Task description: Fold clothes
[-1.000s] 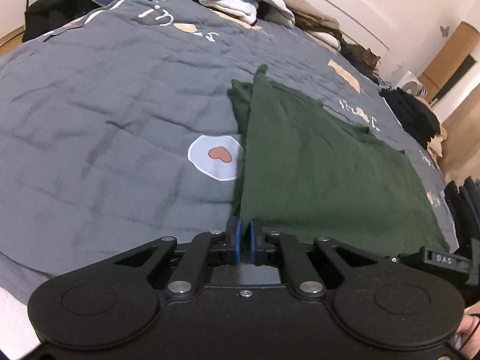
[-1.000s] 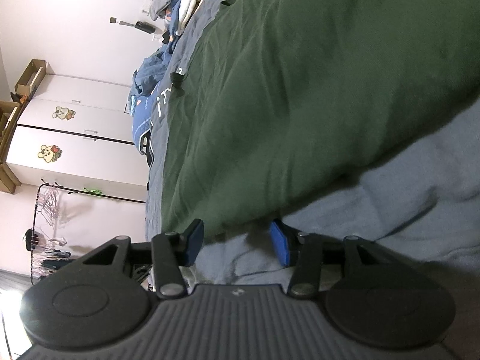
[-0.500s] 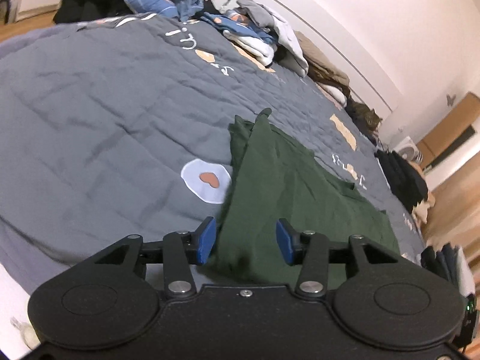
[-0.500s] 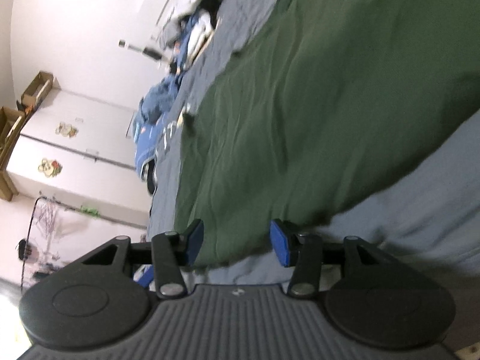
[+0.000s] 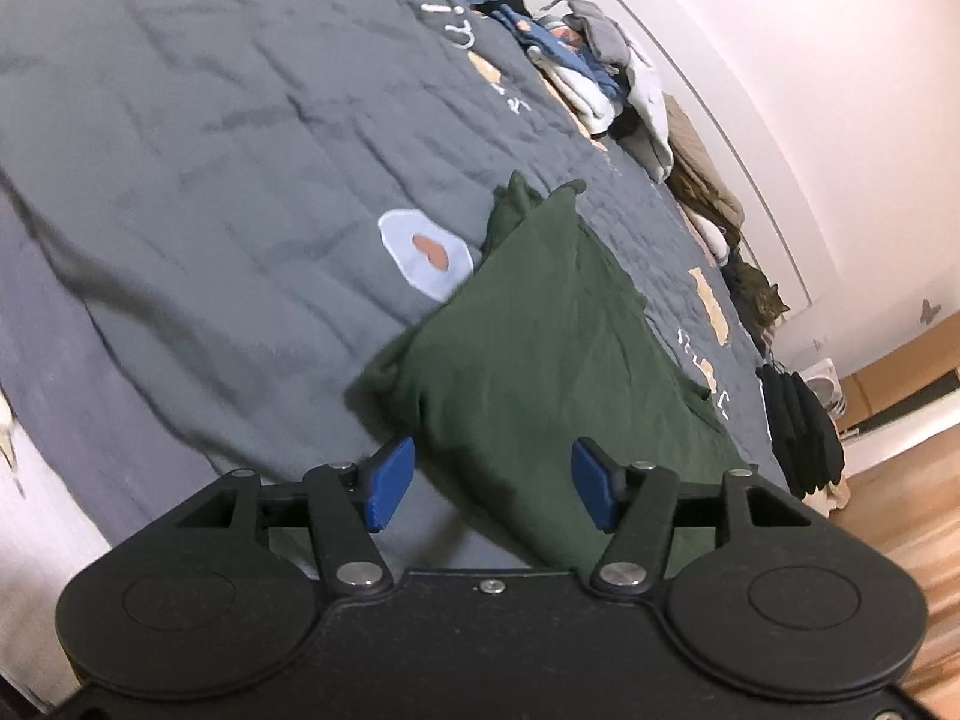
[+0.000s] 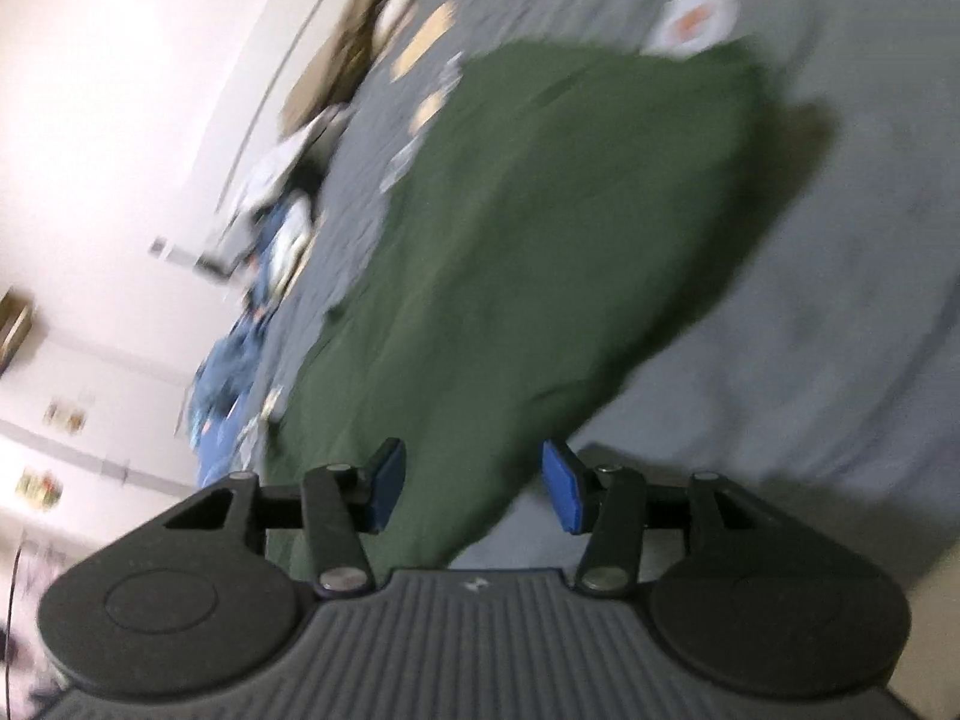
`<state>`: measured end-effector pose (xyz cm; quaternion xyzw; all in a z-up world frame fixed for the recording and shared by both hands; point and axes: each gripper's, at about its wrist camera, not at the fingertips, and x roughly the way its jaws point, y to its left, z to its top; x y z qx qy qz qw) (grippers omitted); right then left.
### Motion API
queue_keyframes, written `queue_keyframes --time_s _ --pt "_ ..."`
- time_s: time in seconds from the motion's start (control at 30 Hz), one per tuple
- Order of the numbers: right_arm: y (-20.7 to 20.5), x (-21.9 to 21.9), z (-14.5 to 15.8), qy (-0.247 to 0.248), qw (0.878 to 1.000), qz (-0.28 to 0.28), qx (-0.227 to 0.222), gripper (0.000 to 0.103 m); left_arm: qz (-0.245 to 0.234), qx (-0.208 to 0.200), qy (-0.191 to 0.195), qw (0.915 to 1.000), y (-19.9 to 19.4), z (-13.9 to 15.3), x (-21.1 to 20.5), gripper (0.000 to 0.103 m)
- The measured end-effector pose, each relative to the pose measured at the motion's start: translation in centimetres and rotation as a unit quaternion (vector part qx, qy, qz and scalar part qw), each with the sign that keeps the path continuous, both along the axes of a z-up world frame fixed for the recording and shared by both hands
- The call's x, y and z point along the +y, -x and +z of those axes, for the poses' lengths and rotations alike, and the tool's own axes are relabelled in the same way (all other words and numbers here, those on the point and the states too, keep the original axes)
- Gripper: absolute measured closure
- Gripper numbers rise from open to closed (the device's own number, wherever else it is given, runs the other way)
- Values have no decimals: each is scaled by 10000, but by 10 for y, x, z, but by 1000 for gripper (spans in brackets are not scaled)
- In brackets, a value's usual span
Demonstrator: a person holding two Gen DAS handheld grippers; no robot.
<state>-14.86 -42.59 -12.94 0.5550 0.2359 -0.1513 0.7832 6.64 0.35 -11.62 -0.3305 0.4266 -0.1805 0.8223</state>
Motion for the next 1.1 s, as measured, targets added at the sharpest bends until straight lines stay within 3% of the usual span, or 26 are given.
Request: queue_keyframes --time_s 0.2,0.57,0.83,0.9,0.97,1.03,1.1 --pt "15 -26 -16 -137 9981 -595 -73 50 311 218 62 9993 -2 -15 -12 44" --pt "21 -61 -42 -477 9881 -1382 -472 47 595 156 254 9978 -19 -24 -32 44" --pt "17 -69 -44 -538 9844 -1500 -751 44 953 14 568 9938 -26 -24 -35 46" --pt "20 -67 -36 -472 9824 -1507 -1000 44 928 -182 595 9937 -25 -19 -36 55" --pt "12 -67 -29 -286 9861 -1312 -984 44 838 -311 528 9946 -25 -15 -39 55" --pt "5 -67 -22 -109 9891 -1116 -958 44 782 -139 482 9957 -30 -21 -42 54" --pt "-7 -71 -32 -336 9929 -968 -605 43 764 -109 447 9960 -31 -23 -43 49"
